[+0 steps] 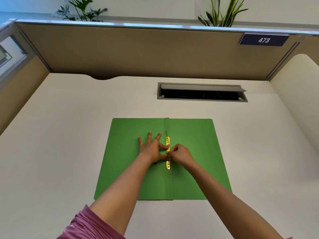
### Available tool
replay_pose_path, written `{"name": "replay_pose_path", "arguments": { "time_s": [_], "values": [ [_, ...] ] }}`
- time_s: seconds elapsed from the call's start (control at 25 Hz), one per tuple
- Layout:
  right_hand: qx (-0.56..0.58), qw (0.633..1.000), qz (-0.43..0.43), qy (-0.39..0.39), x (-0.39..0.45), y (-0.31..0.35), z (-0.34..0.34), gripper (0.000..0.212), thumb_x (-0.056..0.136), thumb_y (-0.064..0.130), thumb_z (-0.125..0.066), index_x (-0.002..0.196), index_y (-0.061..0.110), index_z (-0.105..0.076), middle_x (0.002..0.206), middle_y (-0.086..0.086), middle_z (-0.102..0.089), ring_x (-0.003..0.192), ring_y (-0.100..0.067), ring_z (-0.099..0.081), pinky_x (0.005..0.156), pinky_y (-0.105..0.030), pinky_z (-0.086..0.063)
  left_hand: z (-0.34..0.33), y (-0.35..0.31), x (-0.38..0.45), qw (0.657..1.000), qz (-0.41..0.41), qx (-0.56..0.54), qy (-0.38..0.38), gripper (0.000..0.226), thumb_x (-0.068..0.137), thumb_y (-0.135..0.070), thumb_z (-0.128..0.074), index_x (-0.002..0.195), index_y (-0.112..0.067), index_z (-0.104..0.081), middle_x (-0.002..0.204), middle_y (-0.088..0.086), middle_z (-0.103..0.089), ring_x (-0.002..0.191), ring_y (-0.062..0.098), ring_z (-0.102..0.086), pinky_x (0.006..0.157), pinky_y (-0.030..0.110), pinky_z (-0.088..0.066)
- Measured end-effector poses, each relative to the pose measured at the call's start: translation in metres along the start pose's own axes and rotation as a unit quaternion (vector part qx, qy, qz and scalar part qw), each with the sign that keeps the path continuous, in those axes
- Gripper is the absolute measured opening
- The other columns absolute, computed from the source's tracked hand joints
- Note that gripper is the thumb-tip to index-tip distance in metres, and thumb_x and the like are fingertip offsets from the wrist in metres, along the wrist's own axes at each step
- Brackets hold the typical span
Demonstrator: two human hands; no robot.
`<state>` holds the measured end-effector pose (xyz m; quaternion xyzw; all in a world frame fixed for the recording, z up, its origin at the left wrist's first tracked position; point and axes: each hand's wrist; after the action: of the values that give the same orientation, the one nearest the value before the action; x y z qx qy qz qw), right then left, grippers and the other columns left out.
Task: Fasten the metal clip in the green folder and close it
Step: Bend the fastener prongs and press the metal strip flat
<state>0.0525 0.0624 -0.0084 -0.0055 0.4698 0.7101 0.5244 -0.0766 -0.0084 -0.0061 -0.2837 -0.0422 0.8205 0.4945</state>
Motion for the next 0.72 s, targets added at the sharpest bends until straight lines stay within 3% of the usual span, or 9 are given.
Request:
{"name": "replay_pose_path", "arguments": {
  "time_s": [0.16, 0.32, 0.44, 0.6, 0.72],
  "values": [
    [0.001, 1.000, -0.013, -0.002, -0.020, -0.008, -0.002, 0.012, 0.079, 0.024, -0.073, 0.073, 0.016, -0.067, 0.079, -0.008, -0.073, 0.075, -0.022, -0.068, 0.069, -0.033, -0.053, 0.001, -0.002, -0.002, 1.000, 0.001, 0.002, 0.005, 0.060, 0.071, -0.060, -0.076, 0.128, -0.048, -0.061, 0.166, -0.014, -0.004, 0.153, 0.025, 0.014, 0.113, 0.068, 0.014],
    [-0.025, 0.999, 0.000, -0.038, -0.035, -0.014, -0.005, 0.006, 0.078, 0.014, -0.073, 0.078, 0.009, -0.076, 0.084, -0.012, -0.076, 0.081, -0.026, -0.070, 0.069, -0.033, -0.056, 0.003, -0.004, -0.002, 1.000, 0.003, 0.011, 0.006, 0.063, 0.069, -0.064, -0.076, 0.128, -0.048, -0.061, 0.167, -0.013, -0.004, 0.153, 0.025, 0.015, 0.113, 0.068, 0.015],
    [-0.058, 0.994, 0.032, -0.083, -0.047, -0.014, -0.012, 0.013, 0.080, 0.006, -0.066, 0.084, 0.008, -0.077, 0.087, -0.014, -0.075, 0.083, -0.030, -0.069, 0.064, -0.027, -0.047, 0.003, -0.005, -0.002, 1.000, 0.003, 0.021, 0.006, 0.066, 0.066, -0.067, -0.076, 0.128, -0.048, -0.061, 0.166, -0.013, -0.006, 0.153, 0.026, 0.015, 0.112, 0.067, 0.017],
    [-0.150, 0.980, 0.073, -0.112, -0.059, -0.009, -0.030, 0.022, 0.089, 0.002, -0.048, 0.092, 0.002, -0.070, 0.094, -0.021, -0.070, 0.090, -0.041, -0.064, 0.070, -0.041, -0.049, 0.003, -0.005, -0.001, 0.999, 0.006, 0.033, 0.005, 0.066, 0.066, -0.067, -0.076, 0.127, -0.049, -0.061, 0.167, -0.012, -0.007, 0.153, 0.026, 0.016, 0.112, 0.068, 0.017],
    [-0.192, 0.969, 0.095, -0.124, -0.065, -0.006, -0.038, 0.027, 0.092, -0.004, -0.039, 0.099, 0.002, -0.065, 0.101, -0.021, -0.067, 0.095, -0.039, -0.062, 0.072, -0.044, -0.046, 0.003, -0.007, 0.000, 0.999, 0.011, 0.034, 0.005, 0.062, 0.068, -0.065, -0.075, 0.126, -0.049, -0.062, 0.166, -0.012, -0.007, 0.153, 0.026, 0.016, 0.112, 0.068, 0.017]
  ]
}}
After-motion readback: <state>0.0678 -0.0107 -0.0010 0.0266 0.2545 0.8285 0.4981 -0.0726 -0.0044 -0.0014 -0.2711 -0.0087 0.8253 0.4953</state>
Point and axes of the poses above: each hand's wrist, its own x-axis towards the middle knuckle, its own z-axis out of the back of the hand, y = z × x
